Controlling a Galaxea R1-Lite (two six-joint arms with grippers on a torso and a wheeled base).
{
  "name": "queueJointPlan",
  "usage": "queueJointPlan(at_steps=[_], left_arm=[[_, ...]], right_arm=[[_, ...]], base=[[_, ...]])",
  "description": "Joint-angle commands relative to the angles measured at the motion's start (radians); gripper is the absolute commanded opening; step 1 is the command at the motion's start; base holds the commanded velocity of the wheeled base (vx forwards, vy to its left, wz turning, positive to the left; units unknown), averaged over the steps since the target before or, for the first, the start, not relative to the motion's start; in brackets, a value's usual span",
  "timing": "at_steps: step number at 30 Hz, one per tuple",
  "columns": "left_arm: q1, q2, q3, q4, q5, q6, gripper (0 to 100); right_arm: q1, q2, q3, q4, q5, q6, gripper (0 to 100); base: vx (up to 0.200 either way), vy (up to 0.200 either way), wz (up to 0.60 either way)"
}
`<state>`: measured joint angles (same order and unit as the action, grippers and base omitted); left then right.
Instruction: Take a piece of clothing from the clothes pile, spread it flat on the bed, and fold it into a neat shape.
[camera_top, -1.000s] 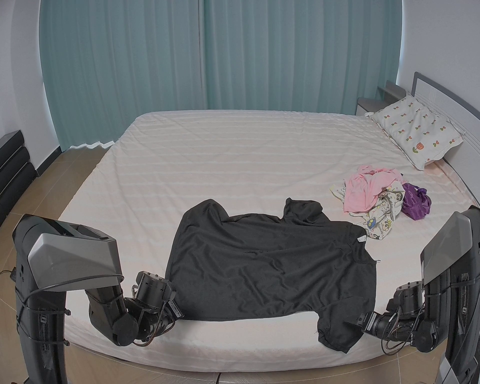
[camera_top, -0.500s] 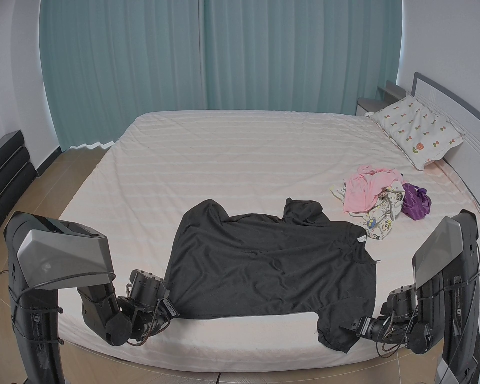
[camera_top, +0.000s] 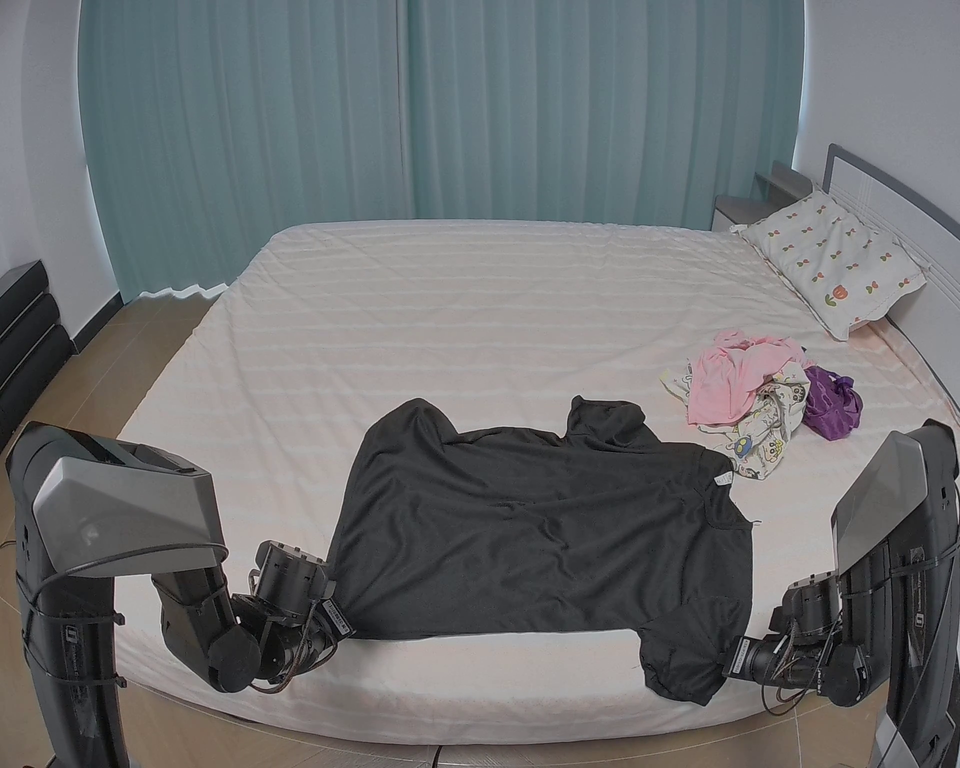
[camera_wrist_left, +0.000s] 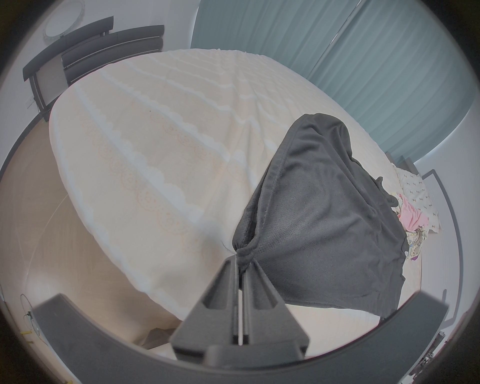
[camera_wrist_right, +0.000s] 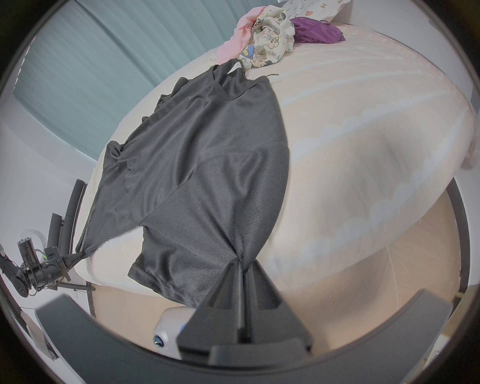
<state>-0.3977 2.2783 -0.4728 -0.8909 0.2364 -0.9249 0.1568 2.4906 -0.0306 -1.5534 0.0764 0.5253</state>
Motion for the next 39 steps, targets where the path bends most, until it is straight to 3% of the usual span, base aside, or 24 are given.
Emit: queueJointPlan(at_steps=[1,7,11,20,34,35,37,38,39], left_arm=[[0.0,-0.006,0.017,0.0,-0.002,0.003,0],[0.003,-0.016,0.04,0.004,-0.002,0.009,0],[0.005,-0.026,0.092,0.006,-0.006,0.074,0],[-0.026,-0.026,0.158,0.061,-0.029,0.116,0],[-0.089,-0.045,0.194,0.127,-0.029,0.124,0],[-0.09,-0.045,0.194,0.128,-0.031,0.124,100],[-0.092,-0.045,0.194,0.127,-0.029,0.124,100],[-0.092,-0.045,0.192,0.127,-0.029,0.124,100],[-0.09,-0.045,0.192,0.125,-0.031,0.123,100]], right_arm=[[-0.059,-0.03,0.031,-0.002,0.006,-0.048,0],[-0.134,-0.093,0.031,0.095,0.016,-0.134,0],[-0.191,-0.179,0.031,0.223,0.1,-0.215,0],[-0.238,-0.147,0.031,0.237,0.1,-0.295,0],[-0.249,-0.116,0.031,0.242,0.071,-0.323,0],[-0.247,-0.115,0.031,0.243,0.068,-0.324,0],[-0.243,-0.111,0.031,0.25,0.066,-0.327,0],[-0.241,-0.107,0.031,0.25,0.066,-0.327,100],[-0.241,-0.11,0.031,0.246,0.066,-0.327,100]], base=[[0.0,0.0,0.0],[0.0,0.0,0.0],[0.0,0.0,0.0],[0.0,0.0,0.0],[0.0,0.0,0.0],[0.0,0.0,0.0],[0.0,0.0,0.0],[0.0,0.0,0.0],[0.0,0.0,0.0]])
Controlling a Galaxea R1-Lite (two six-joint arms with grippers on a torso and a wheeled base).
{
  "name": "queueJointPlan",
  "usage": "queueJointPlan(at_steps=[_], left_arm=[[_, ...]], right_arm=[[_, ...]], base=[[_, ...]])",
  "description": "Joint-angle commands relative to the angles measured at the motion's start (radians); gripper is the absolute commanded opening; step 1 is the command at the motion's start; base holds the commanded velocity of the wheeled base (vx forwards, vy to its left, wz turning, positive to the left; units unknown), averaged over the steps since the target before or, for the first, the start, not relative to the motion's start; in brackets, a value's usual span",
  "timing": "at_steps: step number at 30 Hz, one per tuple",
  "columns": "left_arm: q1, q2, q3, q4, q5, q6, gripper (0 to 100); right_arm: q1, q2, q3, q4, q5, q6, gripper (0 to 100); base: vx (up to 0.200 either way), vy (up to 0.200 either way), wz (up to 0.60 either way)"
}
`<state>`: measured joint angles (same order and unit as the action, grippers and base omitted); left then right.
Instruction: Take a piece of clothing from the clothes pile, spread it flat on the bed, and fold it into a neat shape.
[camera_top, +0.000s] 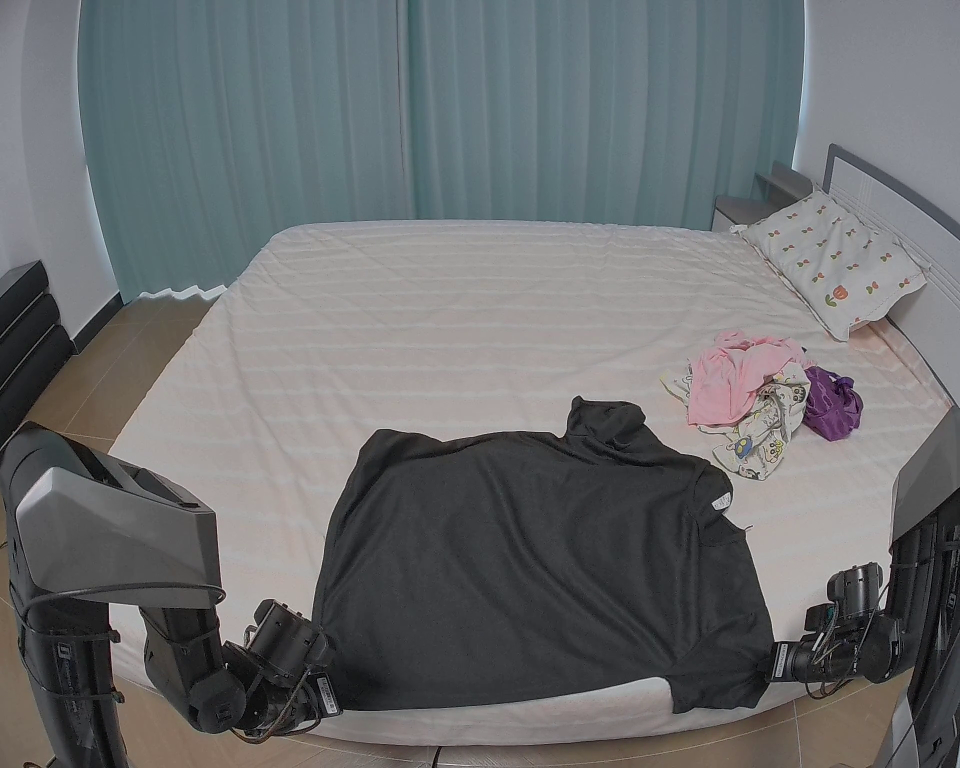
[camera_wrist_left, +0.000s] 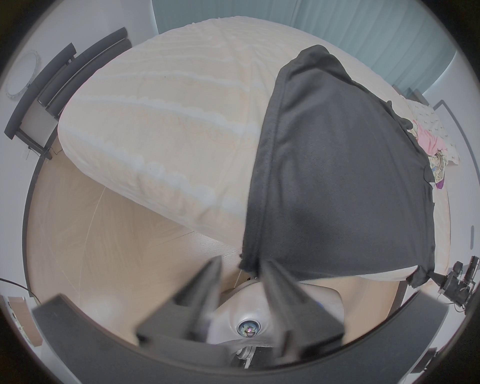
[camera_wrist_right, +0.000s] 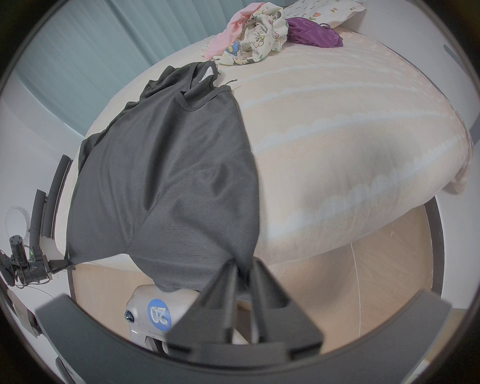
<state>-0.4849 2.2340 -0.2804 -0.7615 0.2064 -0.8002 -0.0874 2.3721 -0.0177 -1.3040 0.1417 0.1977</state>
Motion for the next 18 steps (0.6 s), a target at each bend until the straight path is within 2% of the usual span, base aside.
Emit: queueJointPlan(at_steps=[1,3,7,11,12,13,14,15,16,18], left_arm=[[-0.004,-0.001,-0.002,-0.004,-0.001,-0.002,100],[-0.004,-0.001,-0.002,-0.004,-0.001,-0.002,100],[0.022,-0.044,-0.008,-0.012,-0.005,-0.002,100],[0.045,-0.114,-0.011,-0.018,-0.064,-0.004,100],[0.071,-0.172,-0.013,-0.029,-0.131,-0.007,100],[0.08,-0.191,-0.013,-0.032,-0.148,-0.008,100],[0.08,-0.191,-0.013,-0.032,-0.148,-0.008,100],[0.092,-0.206,-0.019,-0.032,-0.165,-0.013,100],[0.095,-0.206,-0.022,-0.032,-0.165,-0.013,100],[0.117,-0.202,-0.051,-0.032,-0.163,-0.037,100]], right_arm=[[0.0,0.002,0.018,-0.004,0.001,0.0,100],[0.0,0.002,0.018,-0.004,0.001,0.0,100],[-0.055,-0.062,0.018,-0.041,0.015,0.0,100],[-0.063,-0.111,0.012,-0.047,0.045,0.019,100],[-0.051,-0.14,0.008,-0.047,0.095,0.055,100],[-0.038,-0.149,0.004,-0.05,0.116,0.088,100],[-0.038,-0.149,0.004,-0.05,0.116,0.088,100],[-0.014,-0.168,-0.007,-0.063,0.137,0.161,100],[-0.011,-0.172,-0.011,-0.069,0.137,0.18,100],[0.009,-0.18,-0.024,-0.103,0.142,0.27,100]], base=[[0.0,0.0,0.0],[0.0,0.0,0.0],[0.0,0.0,0.0],[0.0,0.0,0.0],[0.0,0.0,0.0],[0.0,0.0,0.0],[0.0,0.0,0.0],[0.0,0.0,0.0],[0.0,0.0,0.0],[0.0,0.0,0.0]])
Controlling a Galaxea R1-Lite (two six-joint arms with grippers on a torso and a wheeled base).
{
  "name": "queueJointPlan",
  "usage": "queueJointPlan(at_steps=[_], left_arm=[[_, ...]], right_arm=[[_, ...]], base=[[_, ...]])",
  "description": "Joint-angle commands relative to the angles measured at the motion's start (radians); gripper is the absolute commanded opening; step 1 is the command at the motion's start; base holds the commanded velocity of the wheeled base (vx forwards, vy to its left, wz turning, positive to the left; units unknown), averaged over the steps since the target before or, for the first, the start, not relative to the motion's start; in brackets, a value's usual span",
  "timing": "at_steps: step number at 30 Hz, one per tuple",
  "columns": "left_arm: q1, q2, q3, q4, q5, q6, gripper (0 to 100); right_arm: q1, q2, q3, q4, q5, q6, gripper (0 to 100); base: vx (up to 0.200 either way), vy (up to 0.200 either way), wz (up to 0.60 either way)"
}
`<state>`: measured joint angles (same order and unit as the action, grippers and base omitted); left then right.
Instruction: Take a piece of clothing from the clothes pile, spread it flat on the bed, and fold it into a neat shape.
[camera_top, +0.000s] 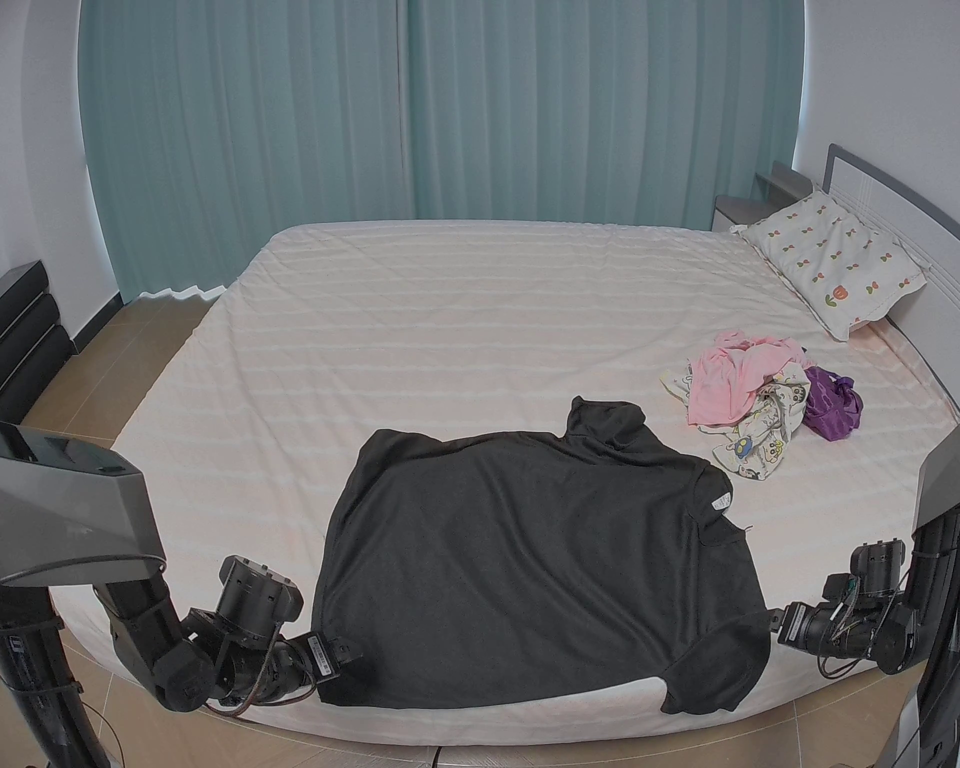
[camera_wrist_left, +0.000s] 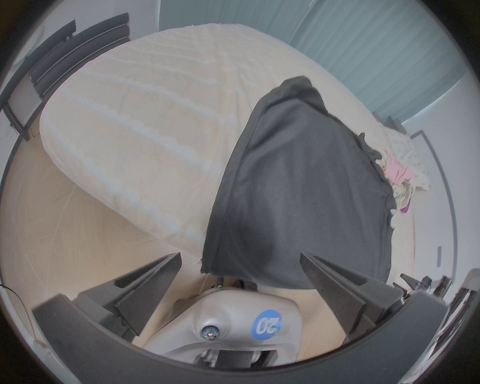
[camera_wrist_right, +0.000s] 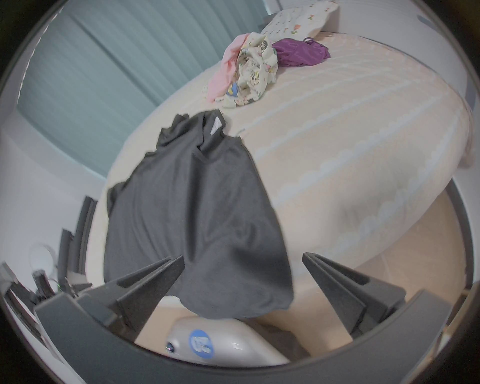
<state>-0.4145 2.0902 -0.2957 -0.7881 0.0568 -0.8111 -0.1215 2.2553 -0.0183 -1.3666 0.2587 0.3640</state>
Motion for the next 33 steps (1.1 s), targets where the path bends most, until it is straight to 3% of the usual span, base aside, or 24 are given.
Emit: queueJointPlan(at_steps=[1,2,6,19,28,33], left_arm=[[0.046,-0.058,-0.036,-0.005,-0.014,-0.026,100],[0.059,-0.056,-0.048,-0.005,-0.018,-0.065,100],[0.065,-0.055,-0.06,0.0,-0.018,-0.079,100],[0.066,-0.033,-0.069,-0.005,-0.018,-0.082,100],[0.066,-0.021,-0.077,-0.01,-0.02,-0.086,100],[0.062,-0.012,-0.08,-0.008,-0.017,-0.1,100]], right_arm=[[0.043,-0.063,-0.023,-0.04,0.025,0.104,100],[0.063,-0.059,-0.026,-0.066,0.025,0.15,100],[0.088,-0.046,-0.023,-0.121,0.027,0.204,100],[0.1,-0.033,-0.038,-0.132,0.028,0.245,100],[0.106,-0.025,-0.04,-0.132,0.028,0.246,100],[0.117,-0.025,-0.038,-0.132,0.028,0.246,100]], base=[[0.0,0.0,0.0],[0.2,0.0,0.0],[0.2,0.0,0.0],[0.2,0.0,0.0],[0.0,0.0,0.0],[0.0,-0.2,0.0]])
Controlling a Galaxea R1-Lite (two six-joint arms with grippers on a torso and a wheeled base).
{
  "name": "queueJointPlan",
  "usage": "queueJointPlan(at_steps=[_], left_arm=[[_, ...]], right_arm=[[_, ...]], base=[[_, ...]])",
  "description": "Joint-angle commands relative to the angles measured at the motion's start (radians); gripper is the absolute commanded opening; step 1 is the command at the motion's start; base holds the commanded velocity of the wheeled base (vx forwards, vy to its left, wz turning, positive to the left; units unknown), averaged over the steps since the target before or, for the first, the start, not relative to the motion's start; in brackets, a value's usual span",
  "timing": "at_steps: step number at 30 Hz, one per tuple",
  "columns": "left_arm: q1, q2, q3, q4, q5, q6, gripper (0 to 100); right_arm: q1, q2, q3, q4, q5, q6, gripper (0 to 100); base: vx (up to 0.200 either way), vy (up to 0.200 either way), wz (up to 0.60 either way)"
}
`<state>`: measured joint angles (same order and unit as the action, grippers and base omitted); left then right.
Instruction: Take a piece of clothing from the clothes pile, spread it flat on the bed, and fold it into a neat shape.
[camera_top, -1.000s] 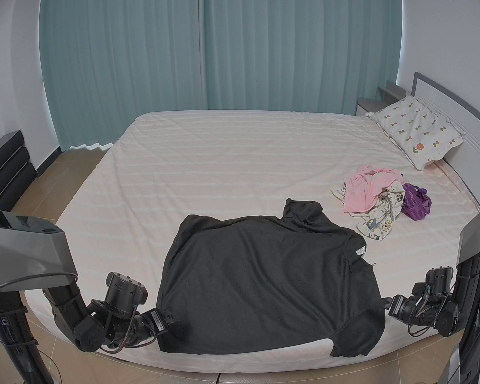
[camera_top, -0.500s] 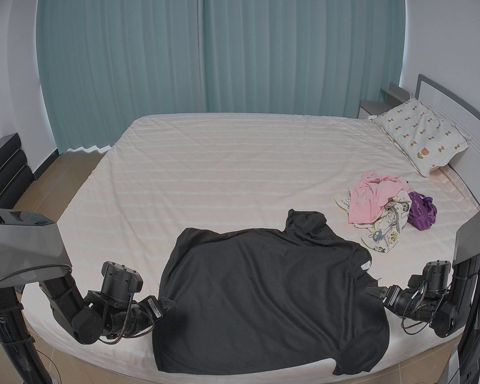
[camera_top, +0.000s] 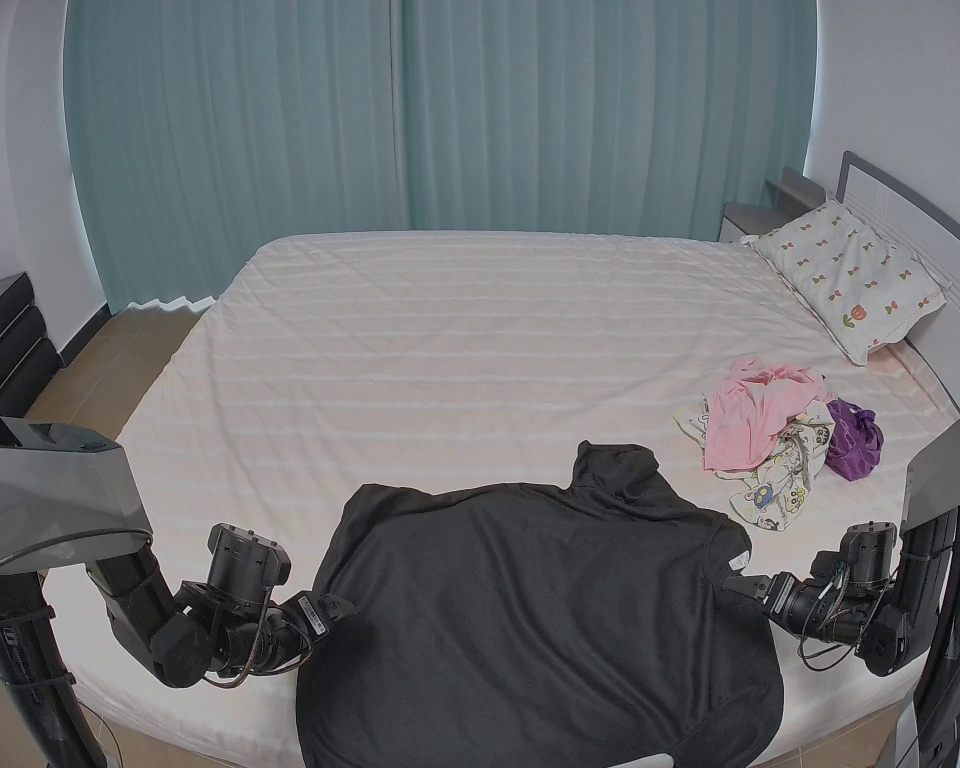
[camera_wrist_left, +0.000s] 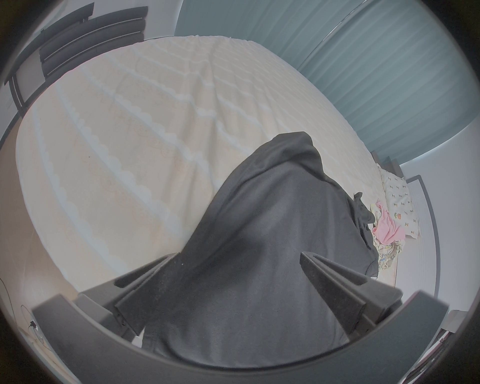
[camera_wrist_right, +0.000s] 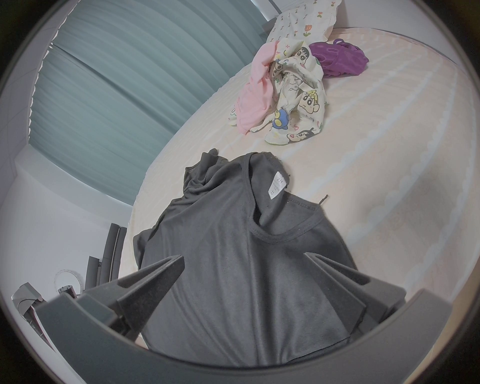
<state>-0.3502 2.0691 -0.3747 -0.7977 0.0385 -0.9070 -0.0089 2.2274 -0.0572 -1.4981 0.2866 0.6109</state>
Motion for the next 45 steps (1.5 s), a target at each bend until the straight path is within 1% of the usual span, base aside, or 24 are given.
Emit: queueJointPlan(at_steps=[1,10,18,21,22,24,26,27,28,29,30,32,33,34,35,41,43,44,45], left_arm=[[-0.006,0.009,-0.001,0.002,0.0,-0.006,100],[-0.009,0.006,0.0,0.002,0.001,-0.006,100],[0.027,-0.017,-0.053,0.002,0.037,-0.004,100],[0.033,-0.007,-0.096,0.006,0.07,-0.003,100],[0.051,-0.004,-0.141,0.012,0.103,0.0,100],[0.062,-0.003,-0.162,0.014,0.112,0.002,100],[0.089,0.012,-0.217,0.018,0.113,0.019,100],[0.111,0.032,-0.254,0.018,0.113,0.048,100],[0.111,0.032,-0.254,0.018,0.113,0.048,100],[0.145,0.074,-0.316,0.018,0.115,0.1,100],[0.163,0.101,-0.357,0.02,0.115,0.123,100],[0.175,0.123,-0.386,0.023,0.115,0.137,100],[0.191,0.166,-0.451,0.041,0.115,0.157,100],[0.194,0.17,-0.46,0.046,0.115,0.158,100],[0.206,0.204,-0.517,0.074,0.115,0.174,100],[0.214,0.31,-0.688,0.147,0.109,0.197,100],[0.214,0.321,-0.71,0.158,0.107,0.197,100],[0.212,0.341,-0.76,0.192,0.107,0.197,100],[0.212,0.35,-0.78,0.207,0.107,0.197,100]], right_arm=[[0.004,0.003,0.0,-0.001,0.0,0.0,100],[0.007,0.014,0.0,-0.002,0.0,0.0,100],[0.029,0.032,0.013,-0.047,-0.006,0.001,100],[0.033,0.044,0.014,-0.059,-0.007,0.007,100],[0.038,0.046,0.014,-0.06,-0.009,0.015,100],[0.04,0.046,0.014,-0.06,-0.009,0.015,100],[0.041,0.049,0.016,-0.06,-0.009,0.015,100],[0.041,0.054,0.016,-0.06,-0.009,0.015,100],[0.041,0.054,0.016,-0.06,-0.009,0.015,100],[0.046,0.06,0.017,-0.062,-0.01,0.015,100],[0.046,0.061,0.017,-0.062,-0.01,0.015,100],[0.046,0.061,0.017,-0.062,-0.01,0.015,100],[0.046,0.06,0.017,-0.062,-0.01,0.015,100],[0.046,0.06,0.017,-0.062,-0.01,0.015,100],[0.046,0.06,0.017,-0.062,-0.01,0.015,100],[0.047,0.06,0.019,-0.062,-0.012,0.013,100],[0.047,0.06,0.019,-0.062,-0.012,0.013,100],[0.047,0.06,0.027,-0.064,-0.01,0.013,100],[0.047,0.06,0.027,-0.064,-0.01,0.012,100]], base=[[0.0,-0.2,0.0],[0.0,-0.2,0.0],[0.0,0.0,0.0],[0.0,0.0,0.0],[0.0,0.0,0.0],[0.0,0.0,0.0],[0.0,0.0,0.0],[0.0,0.0,0.0],[0.0,0.0,0.0],[0.0,0.0,0.0],[0.0,0.0,0.0],[0.0,0.0,0.0],[0.0,0.0,0.0],[0.0,0.0,0.0],[0.0,0.0,0.0],[0.0,0.0,0.0],[0.0,0.0,0.0],[0.0,0.0,0.0],[0.0,0.0,0.0]])
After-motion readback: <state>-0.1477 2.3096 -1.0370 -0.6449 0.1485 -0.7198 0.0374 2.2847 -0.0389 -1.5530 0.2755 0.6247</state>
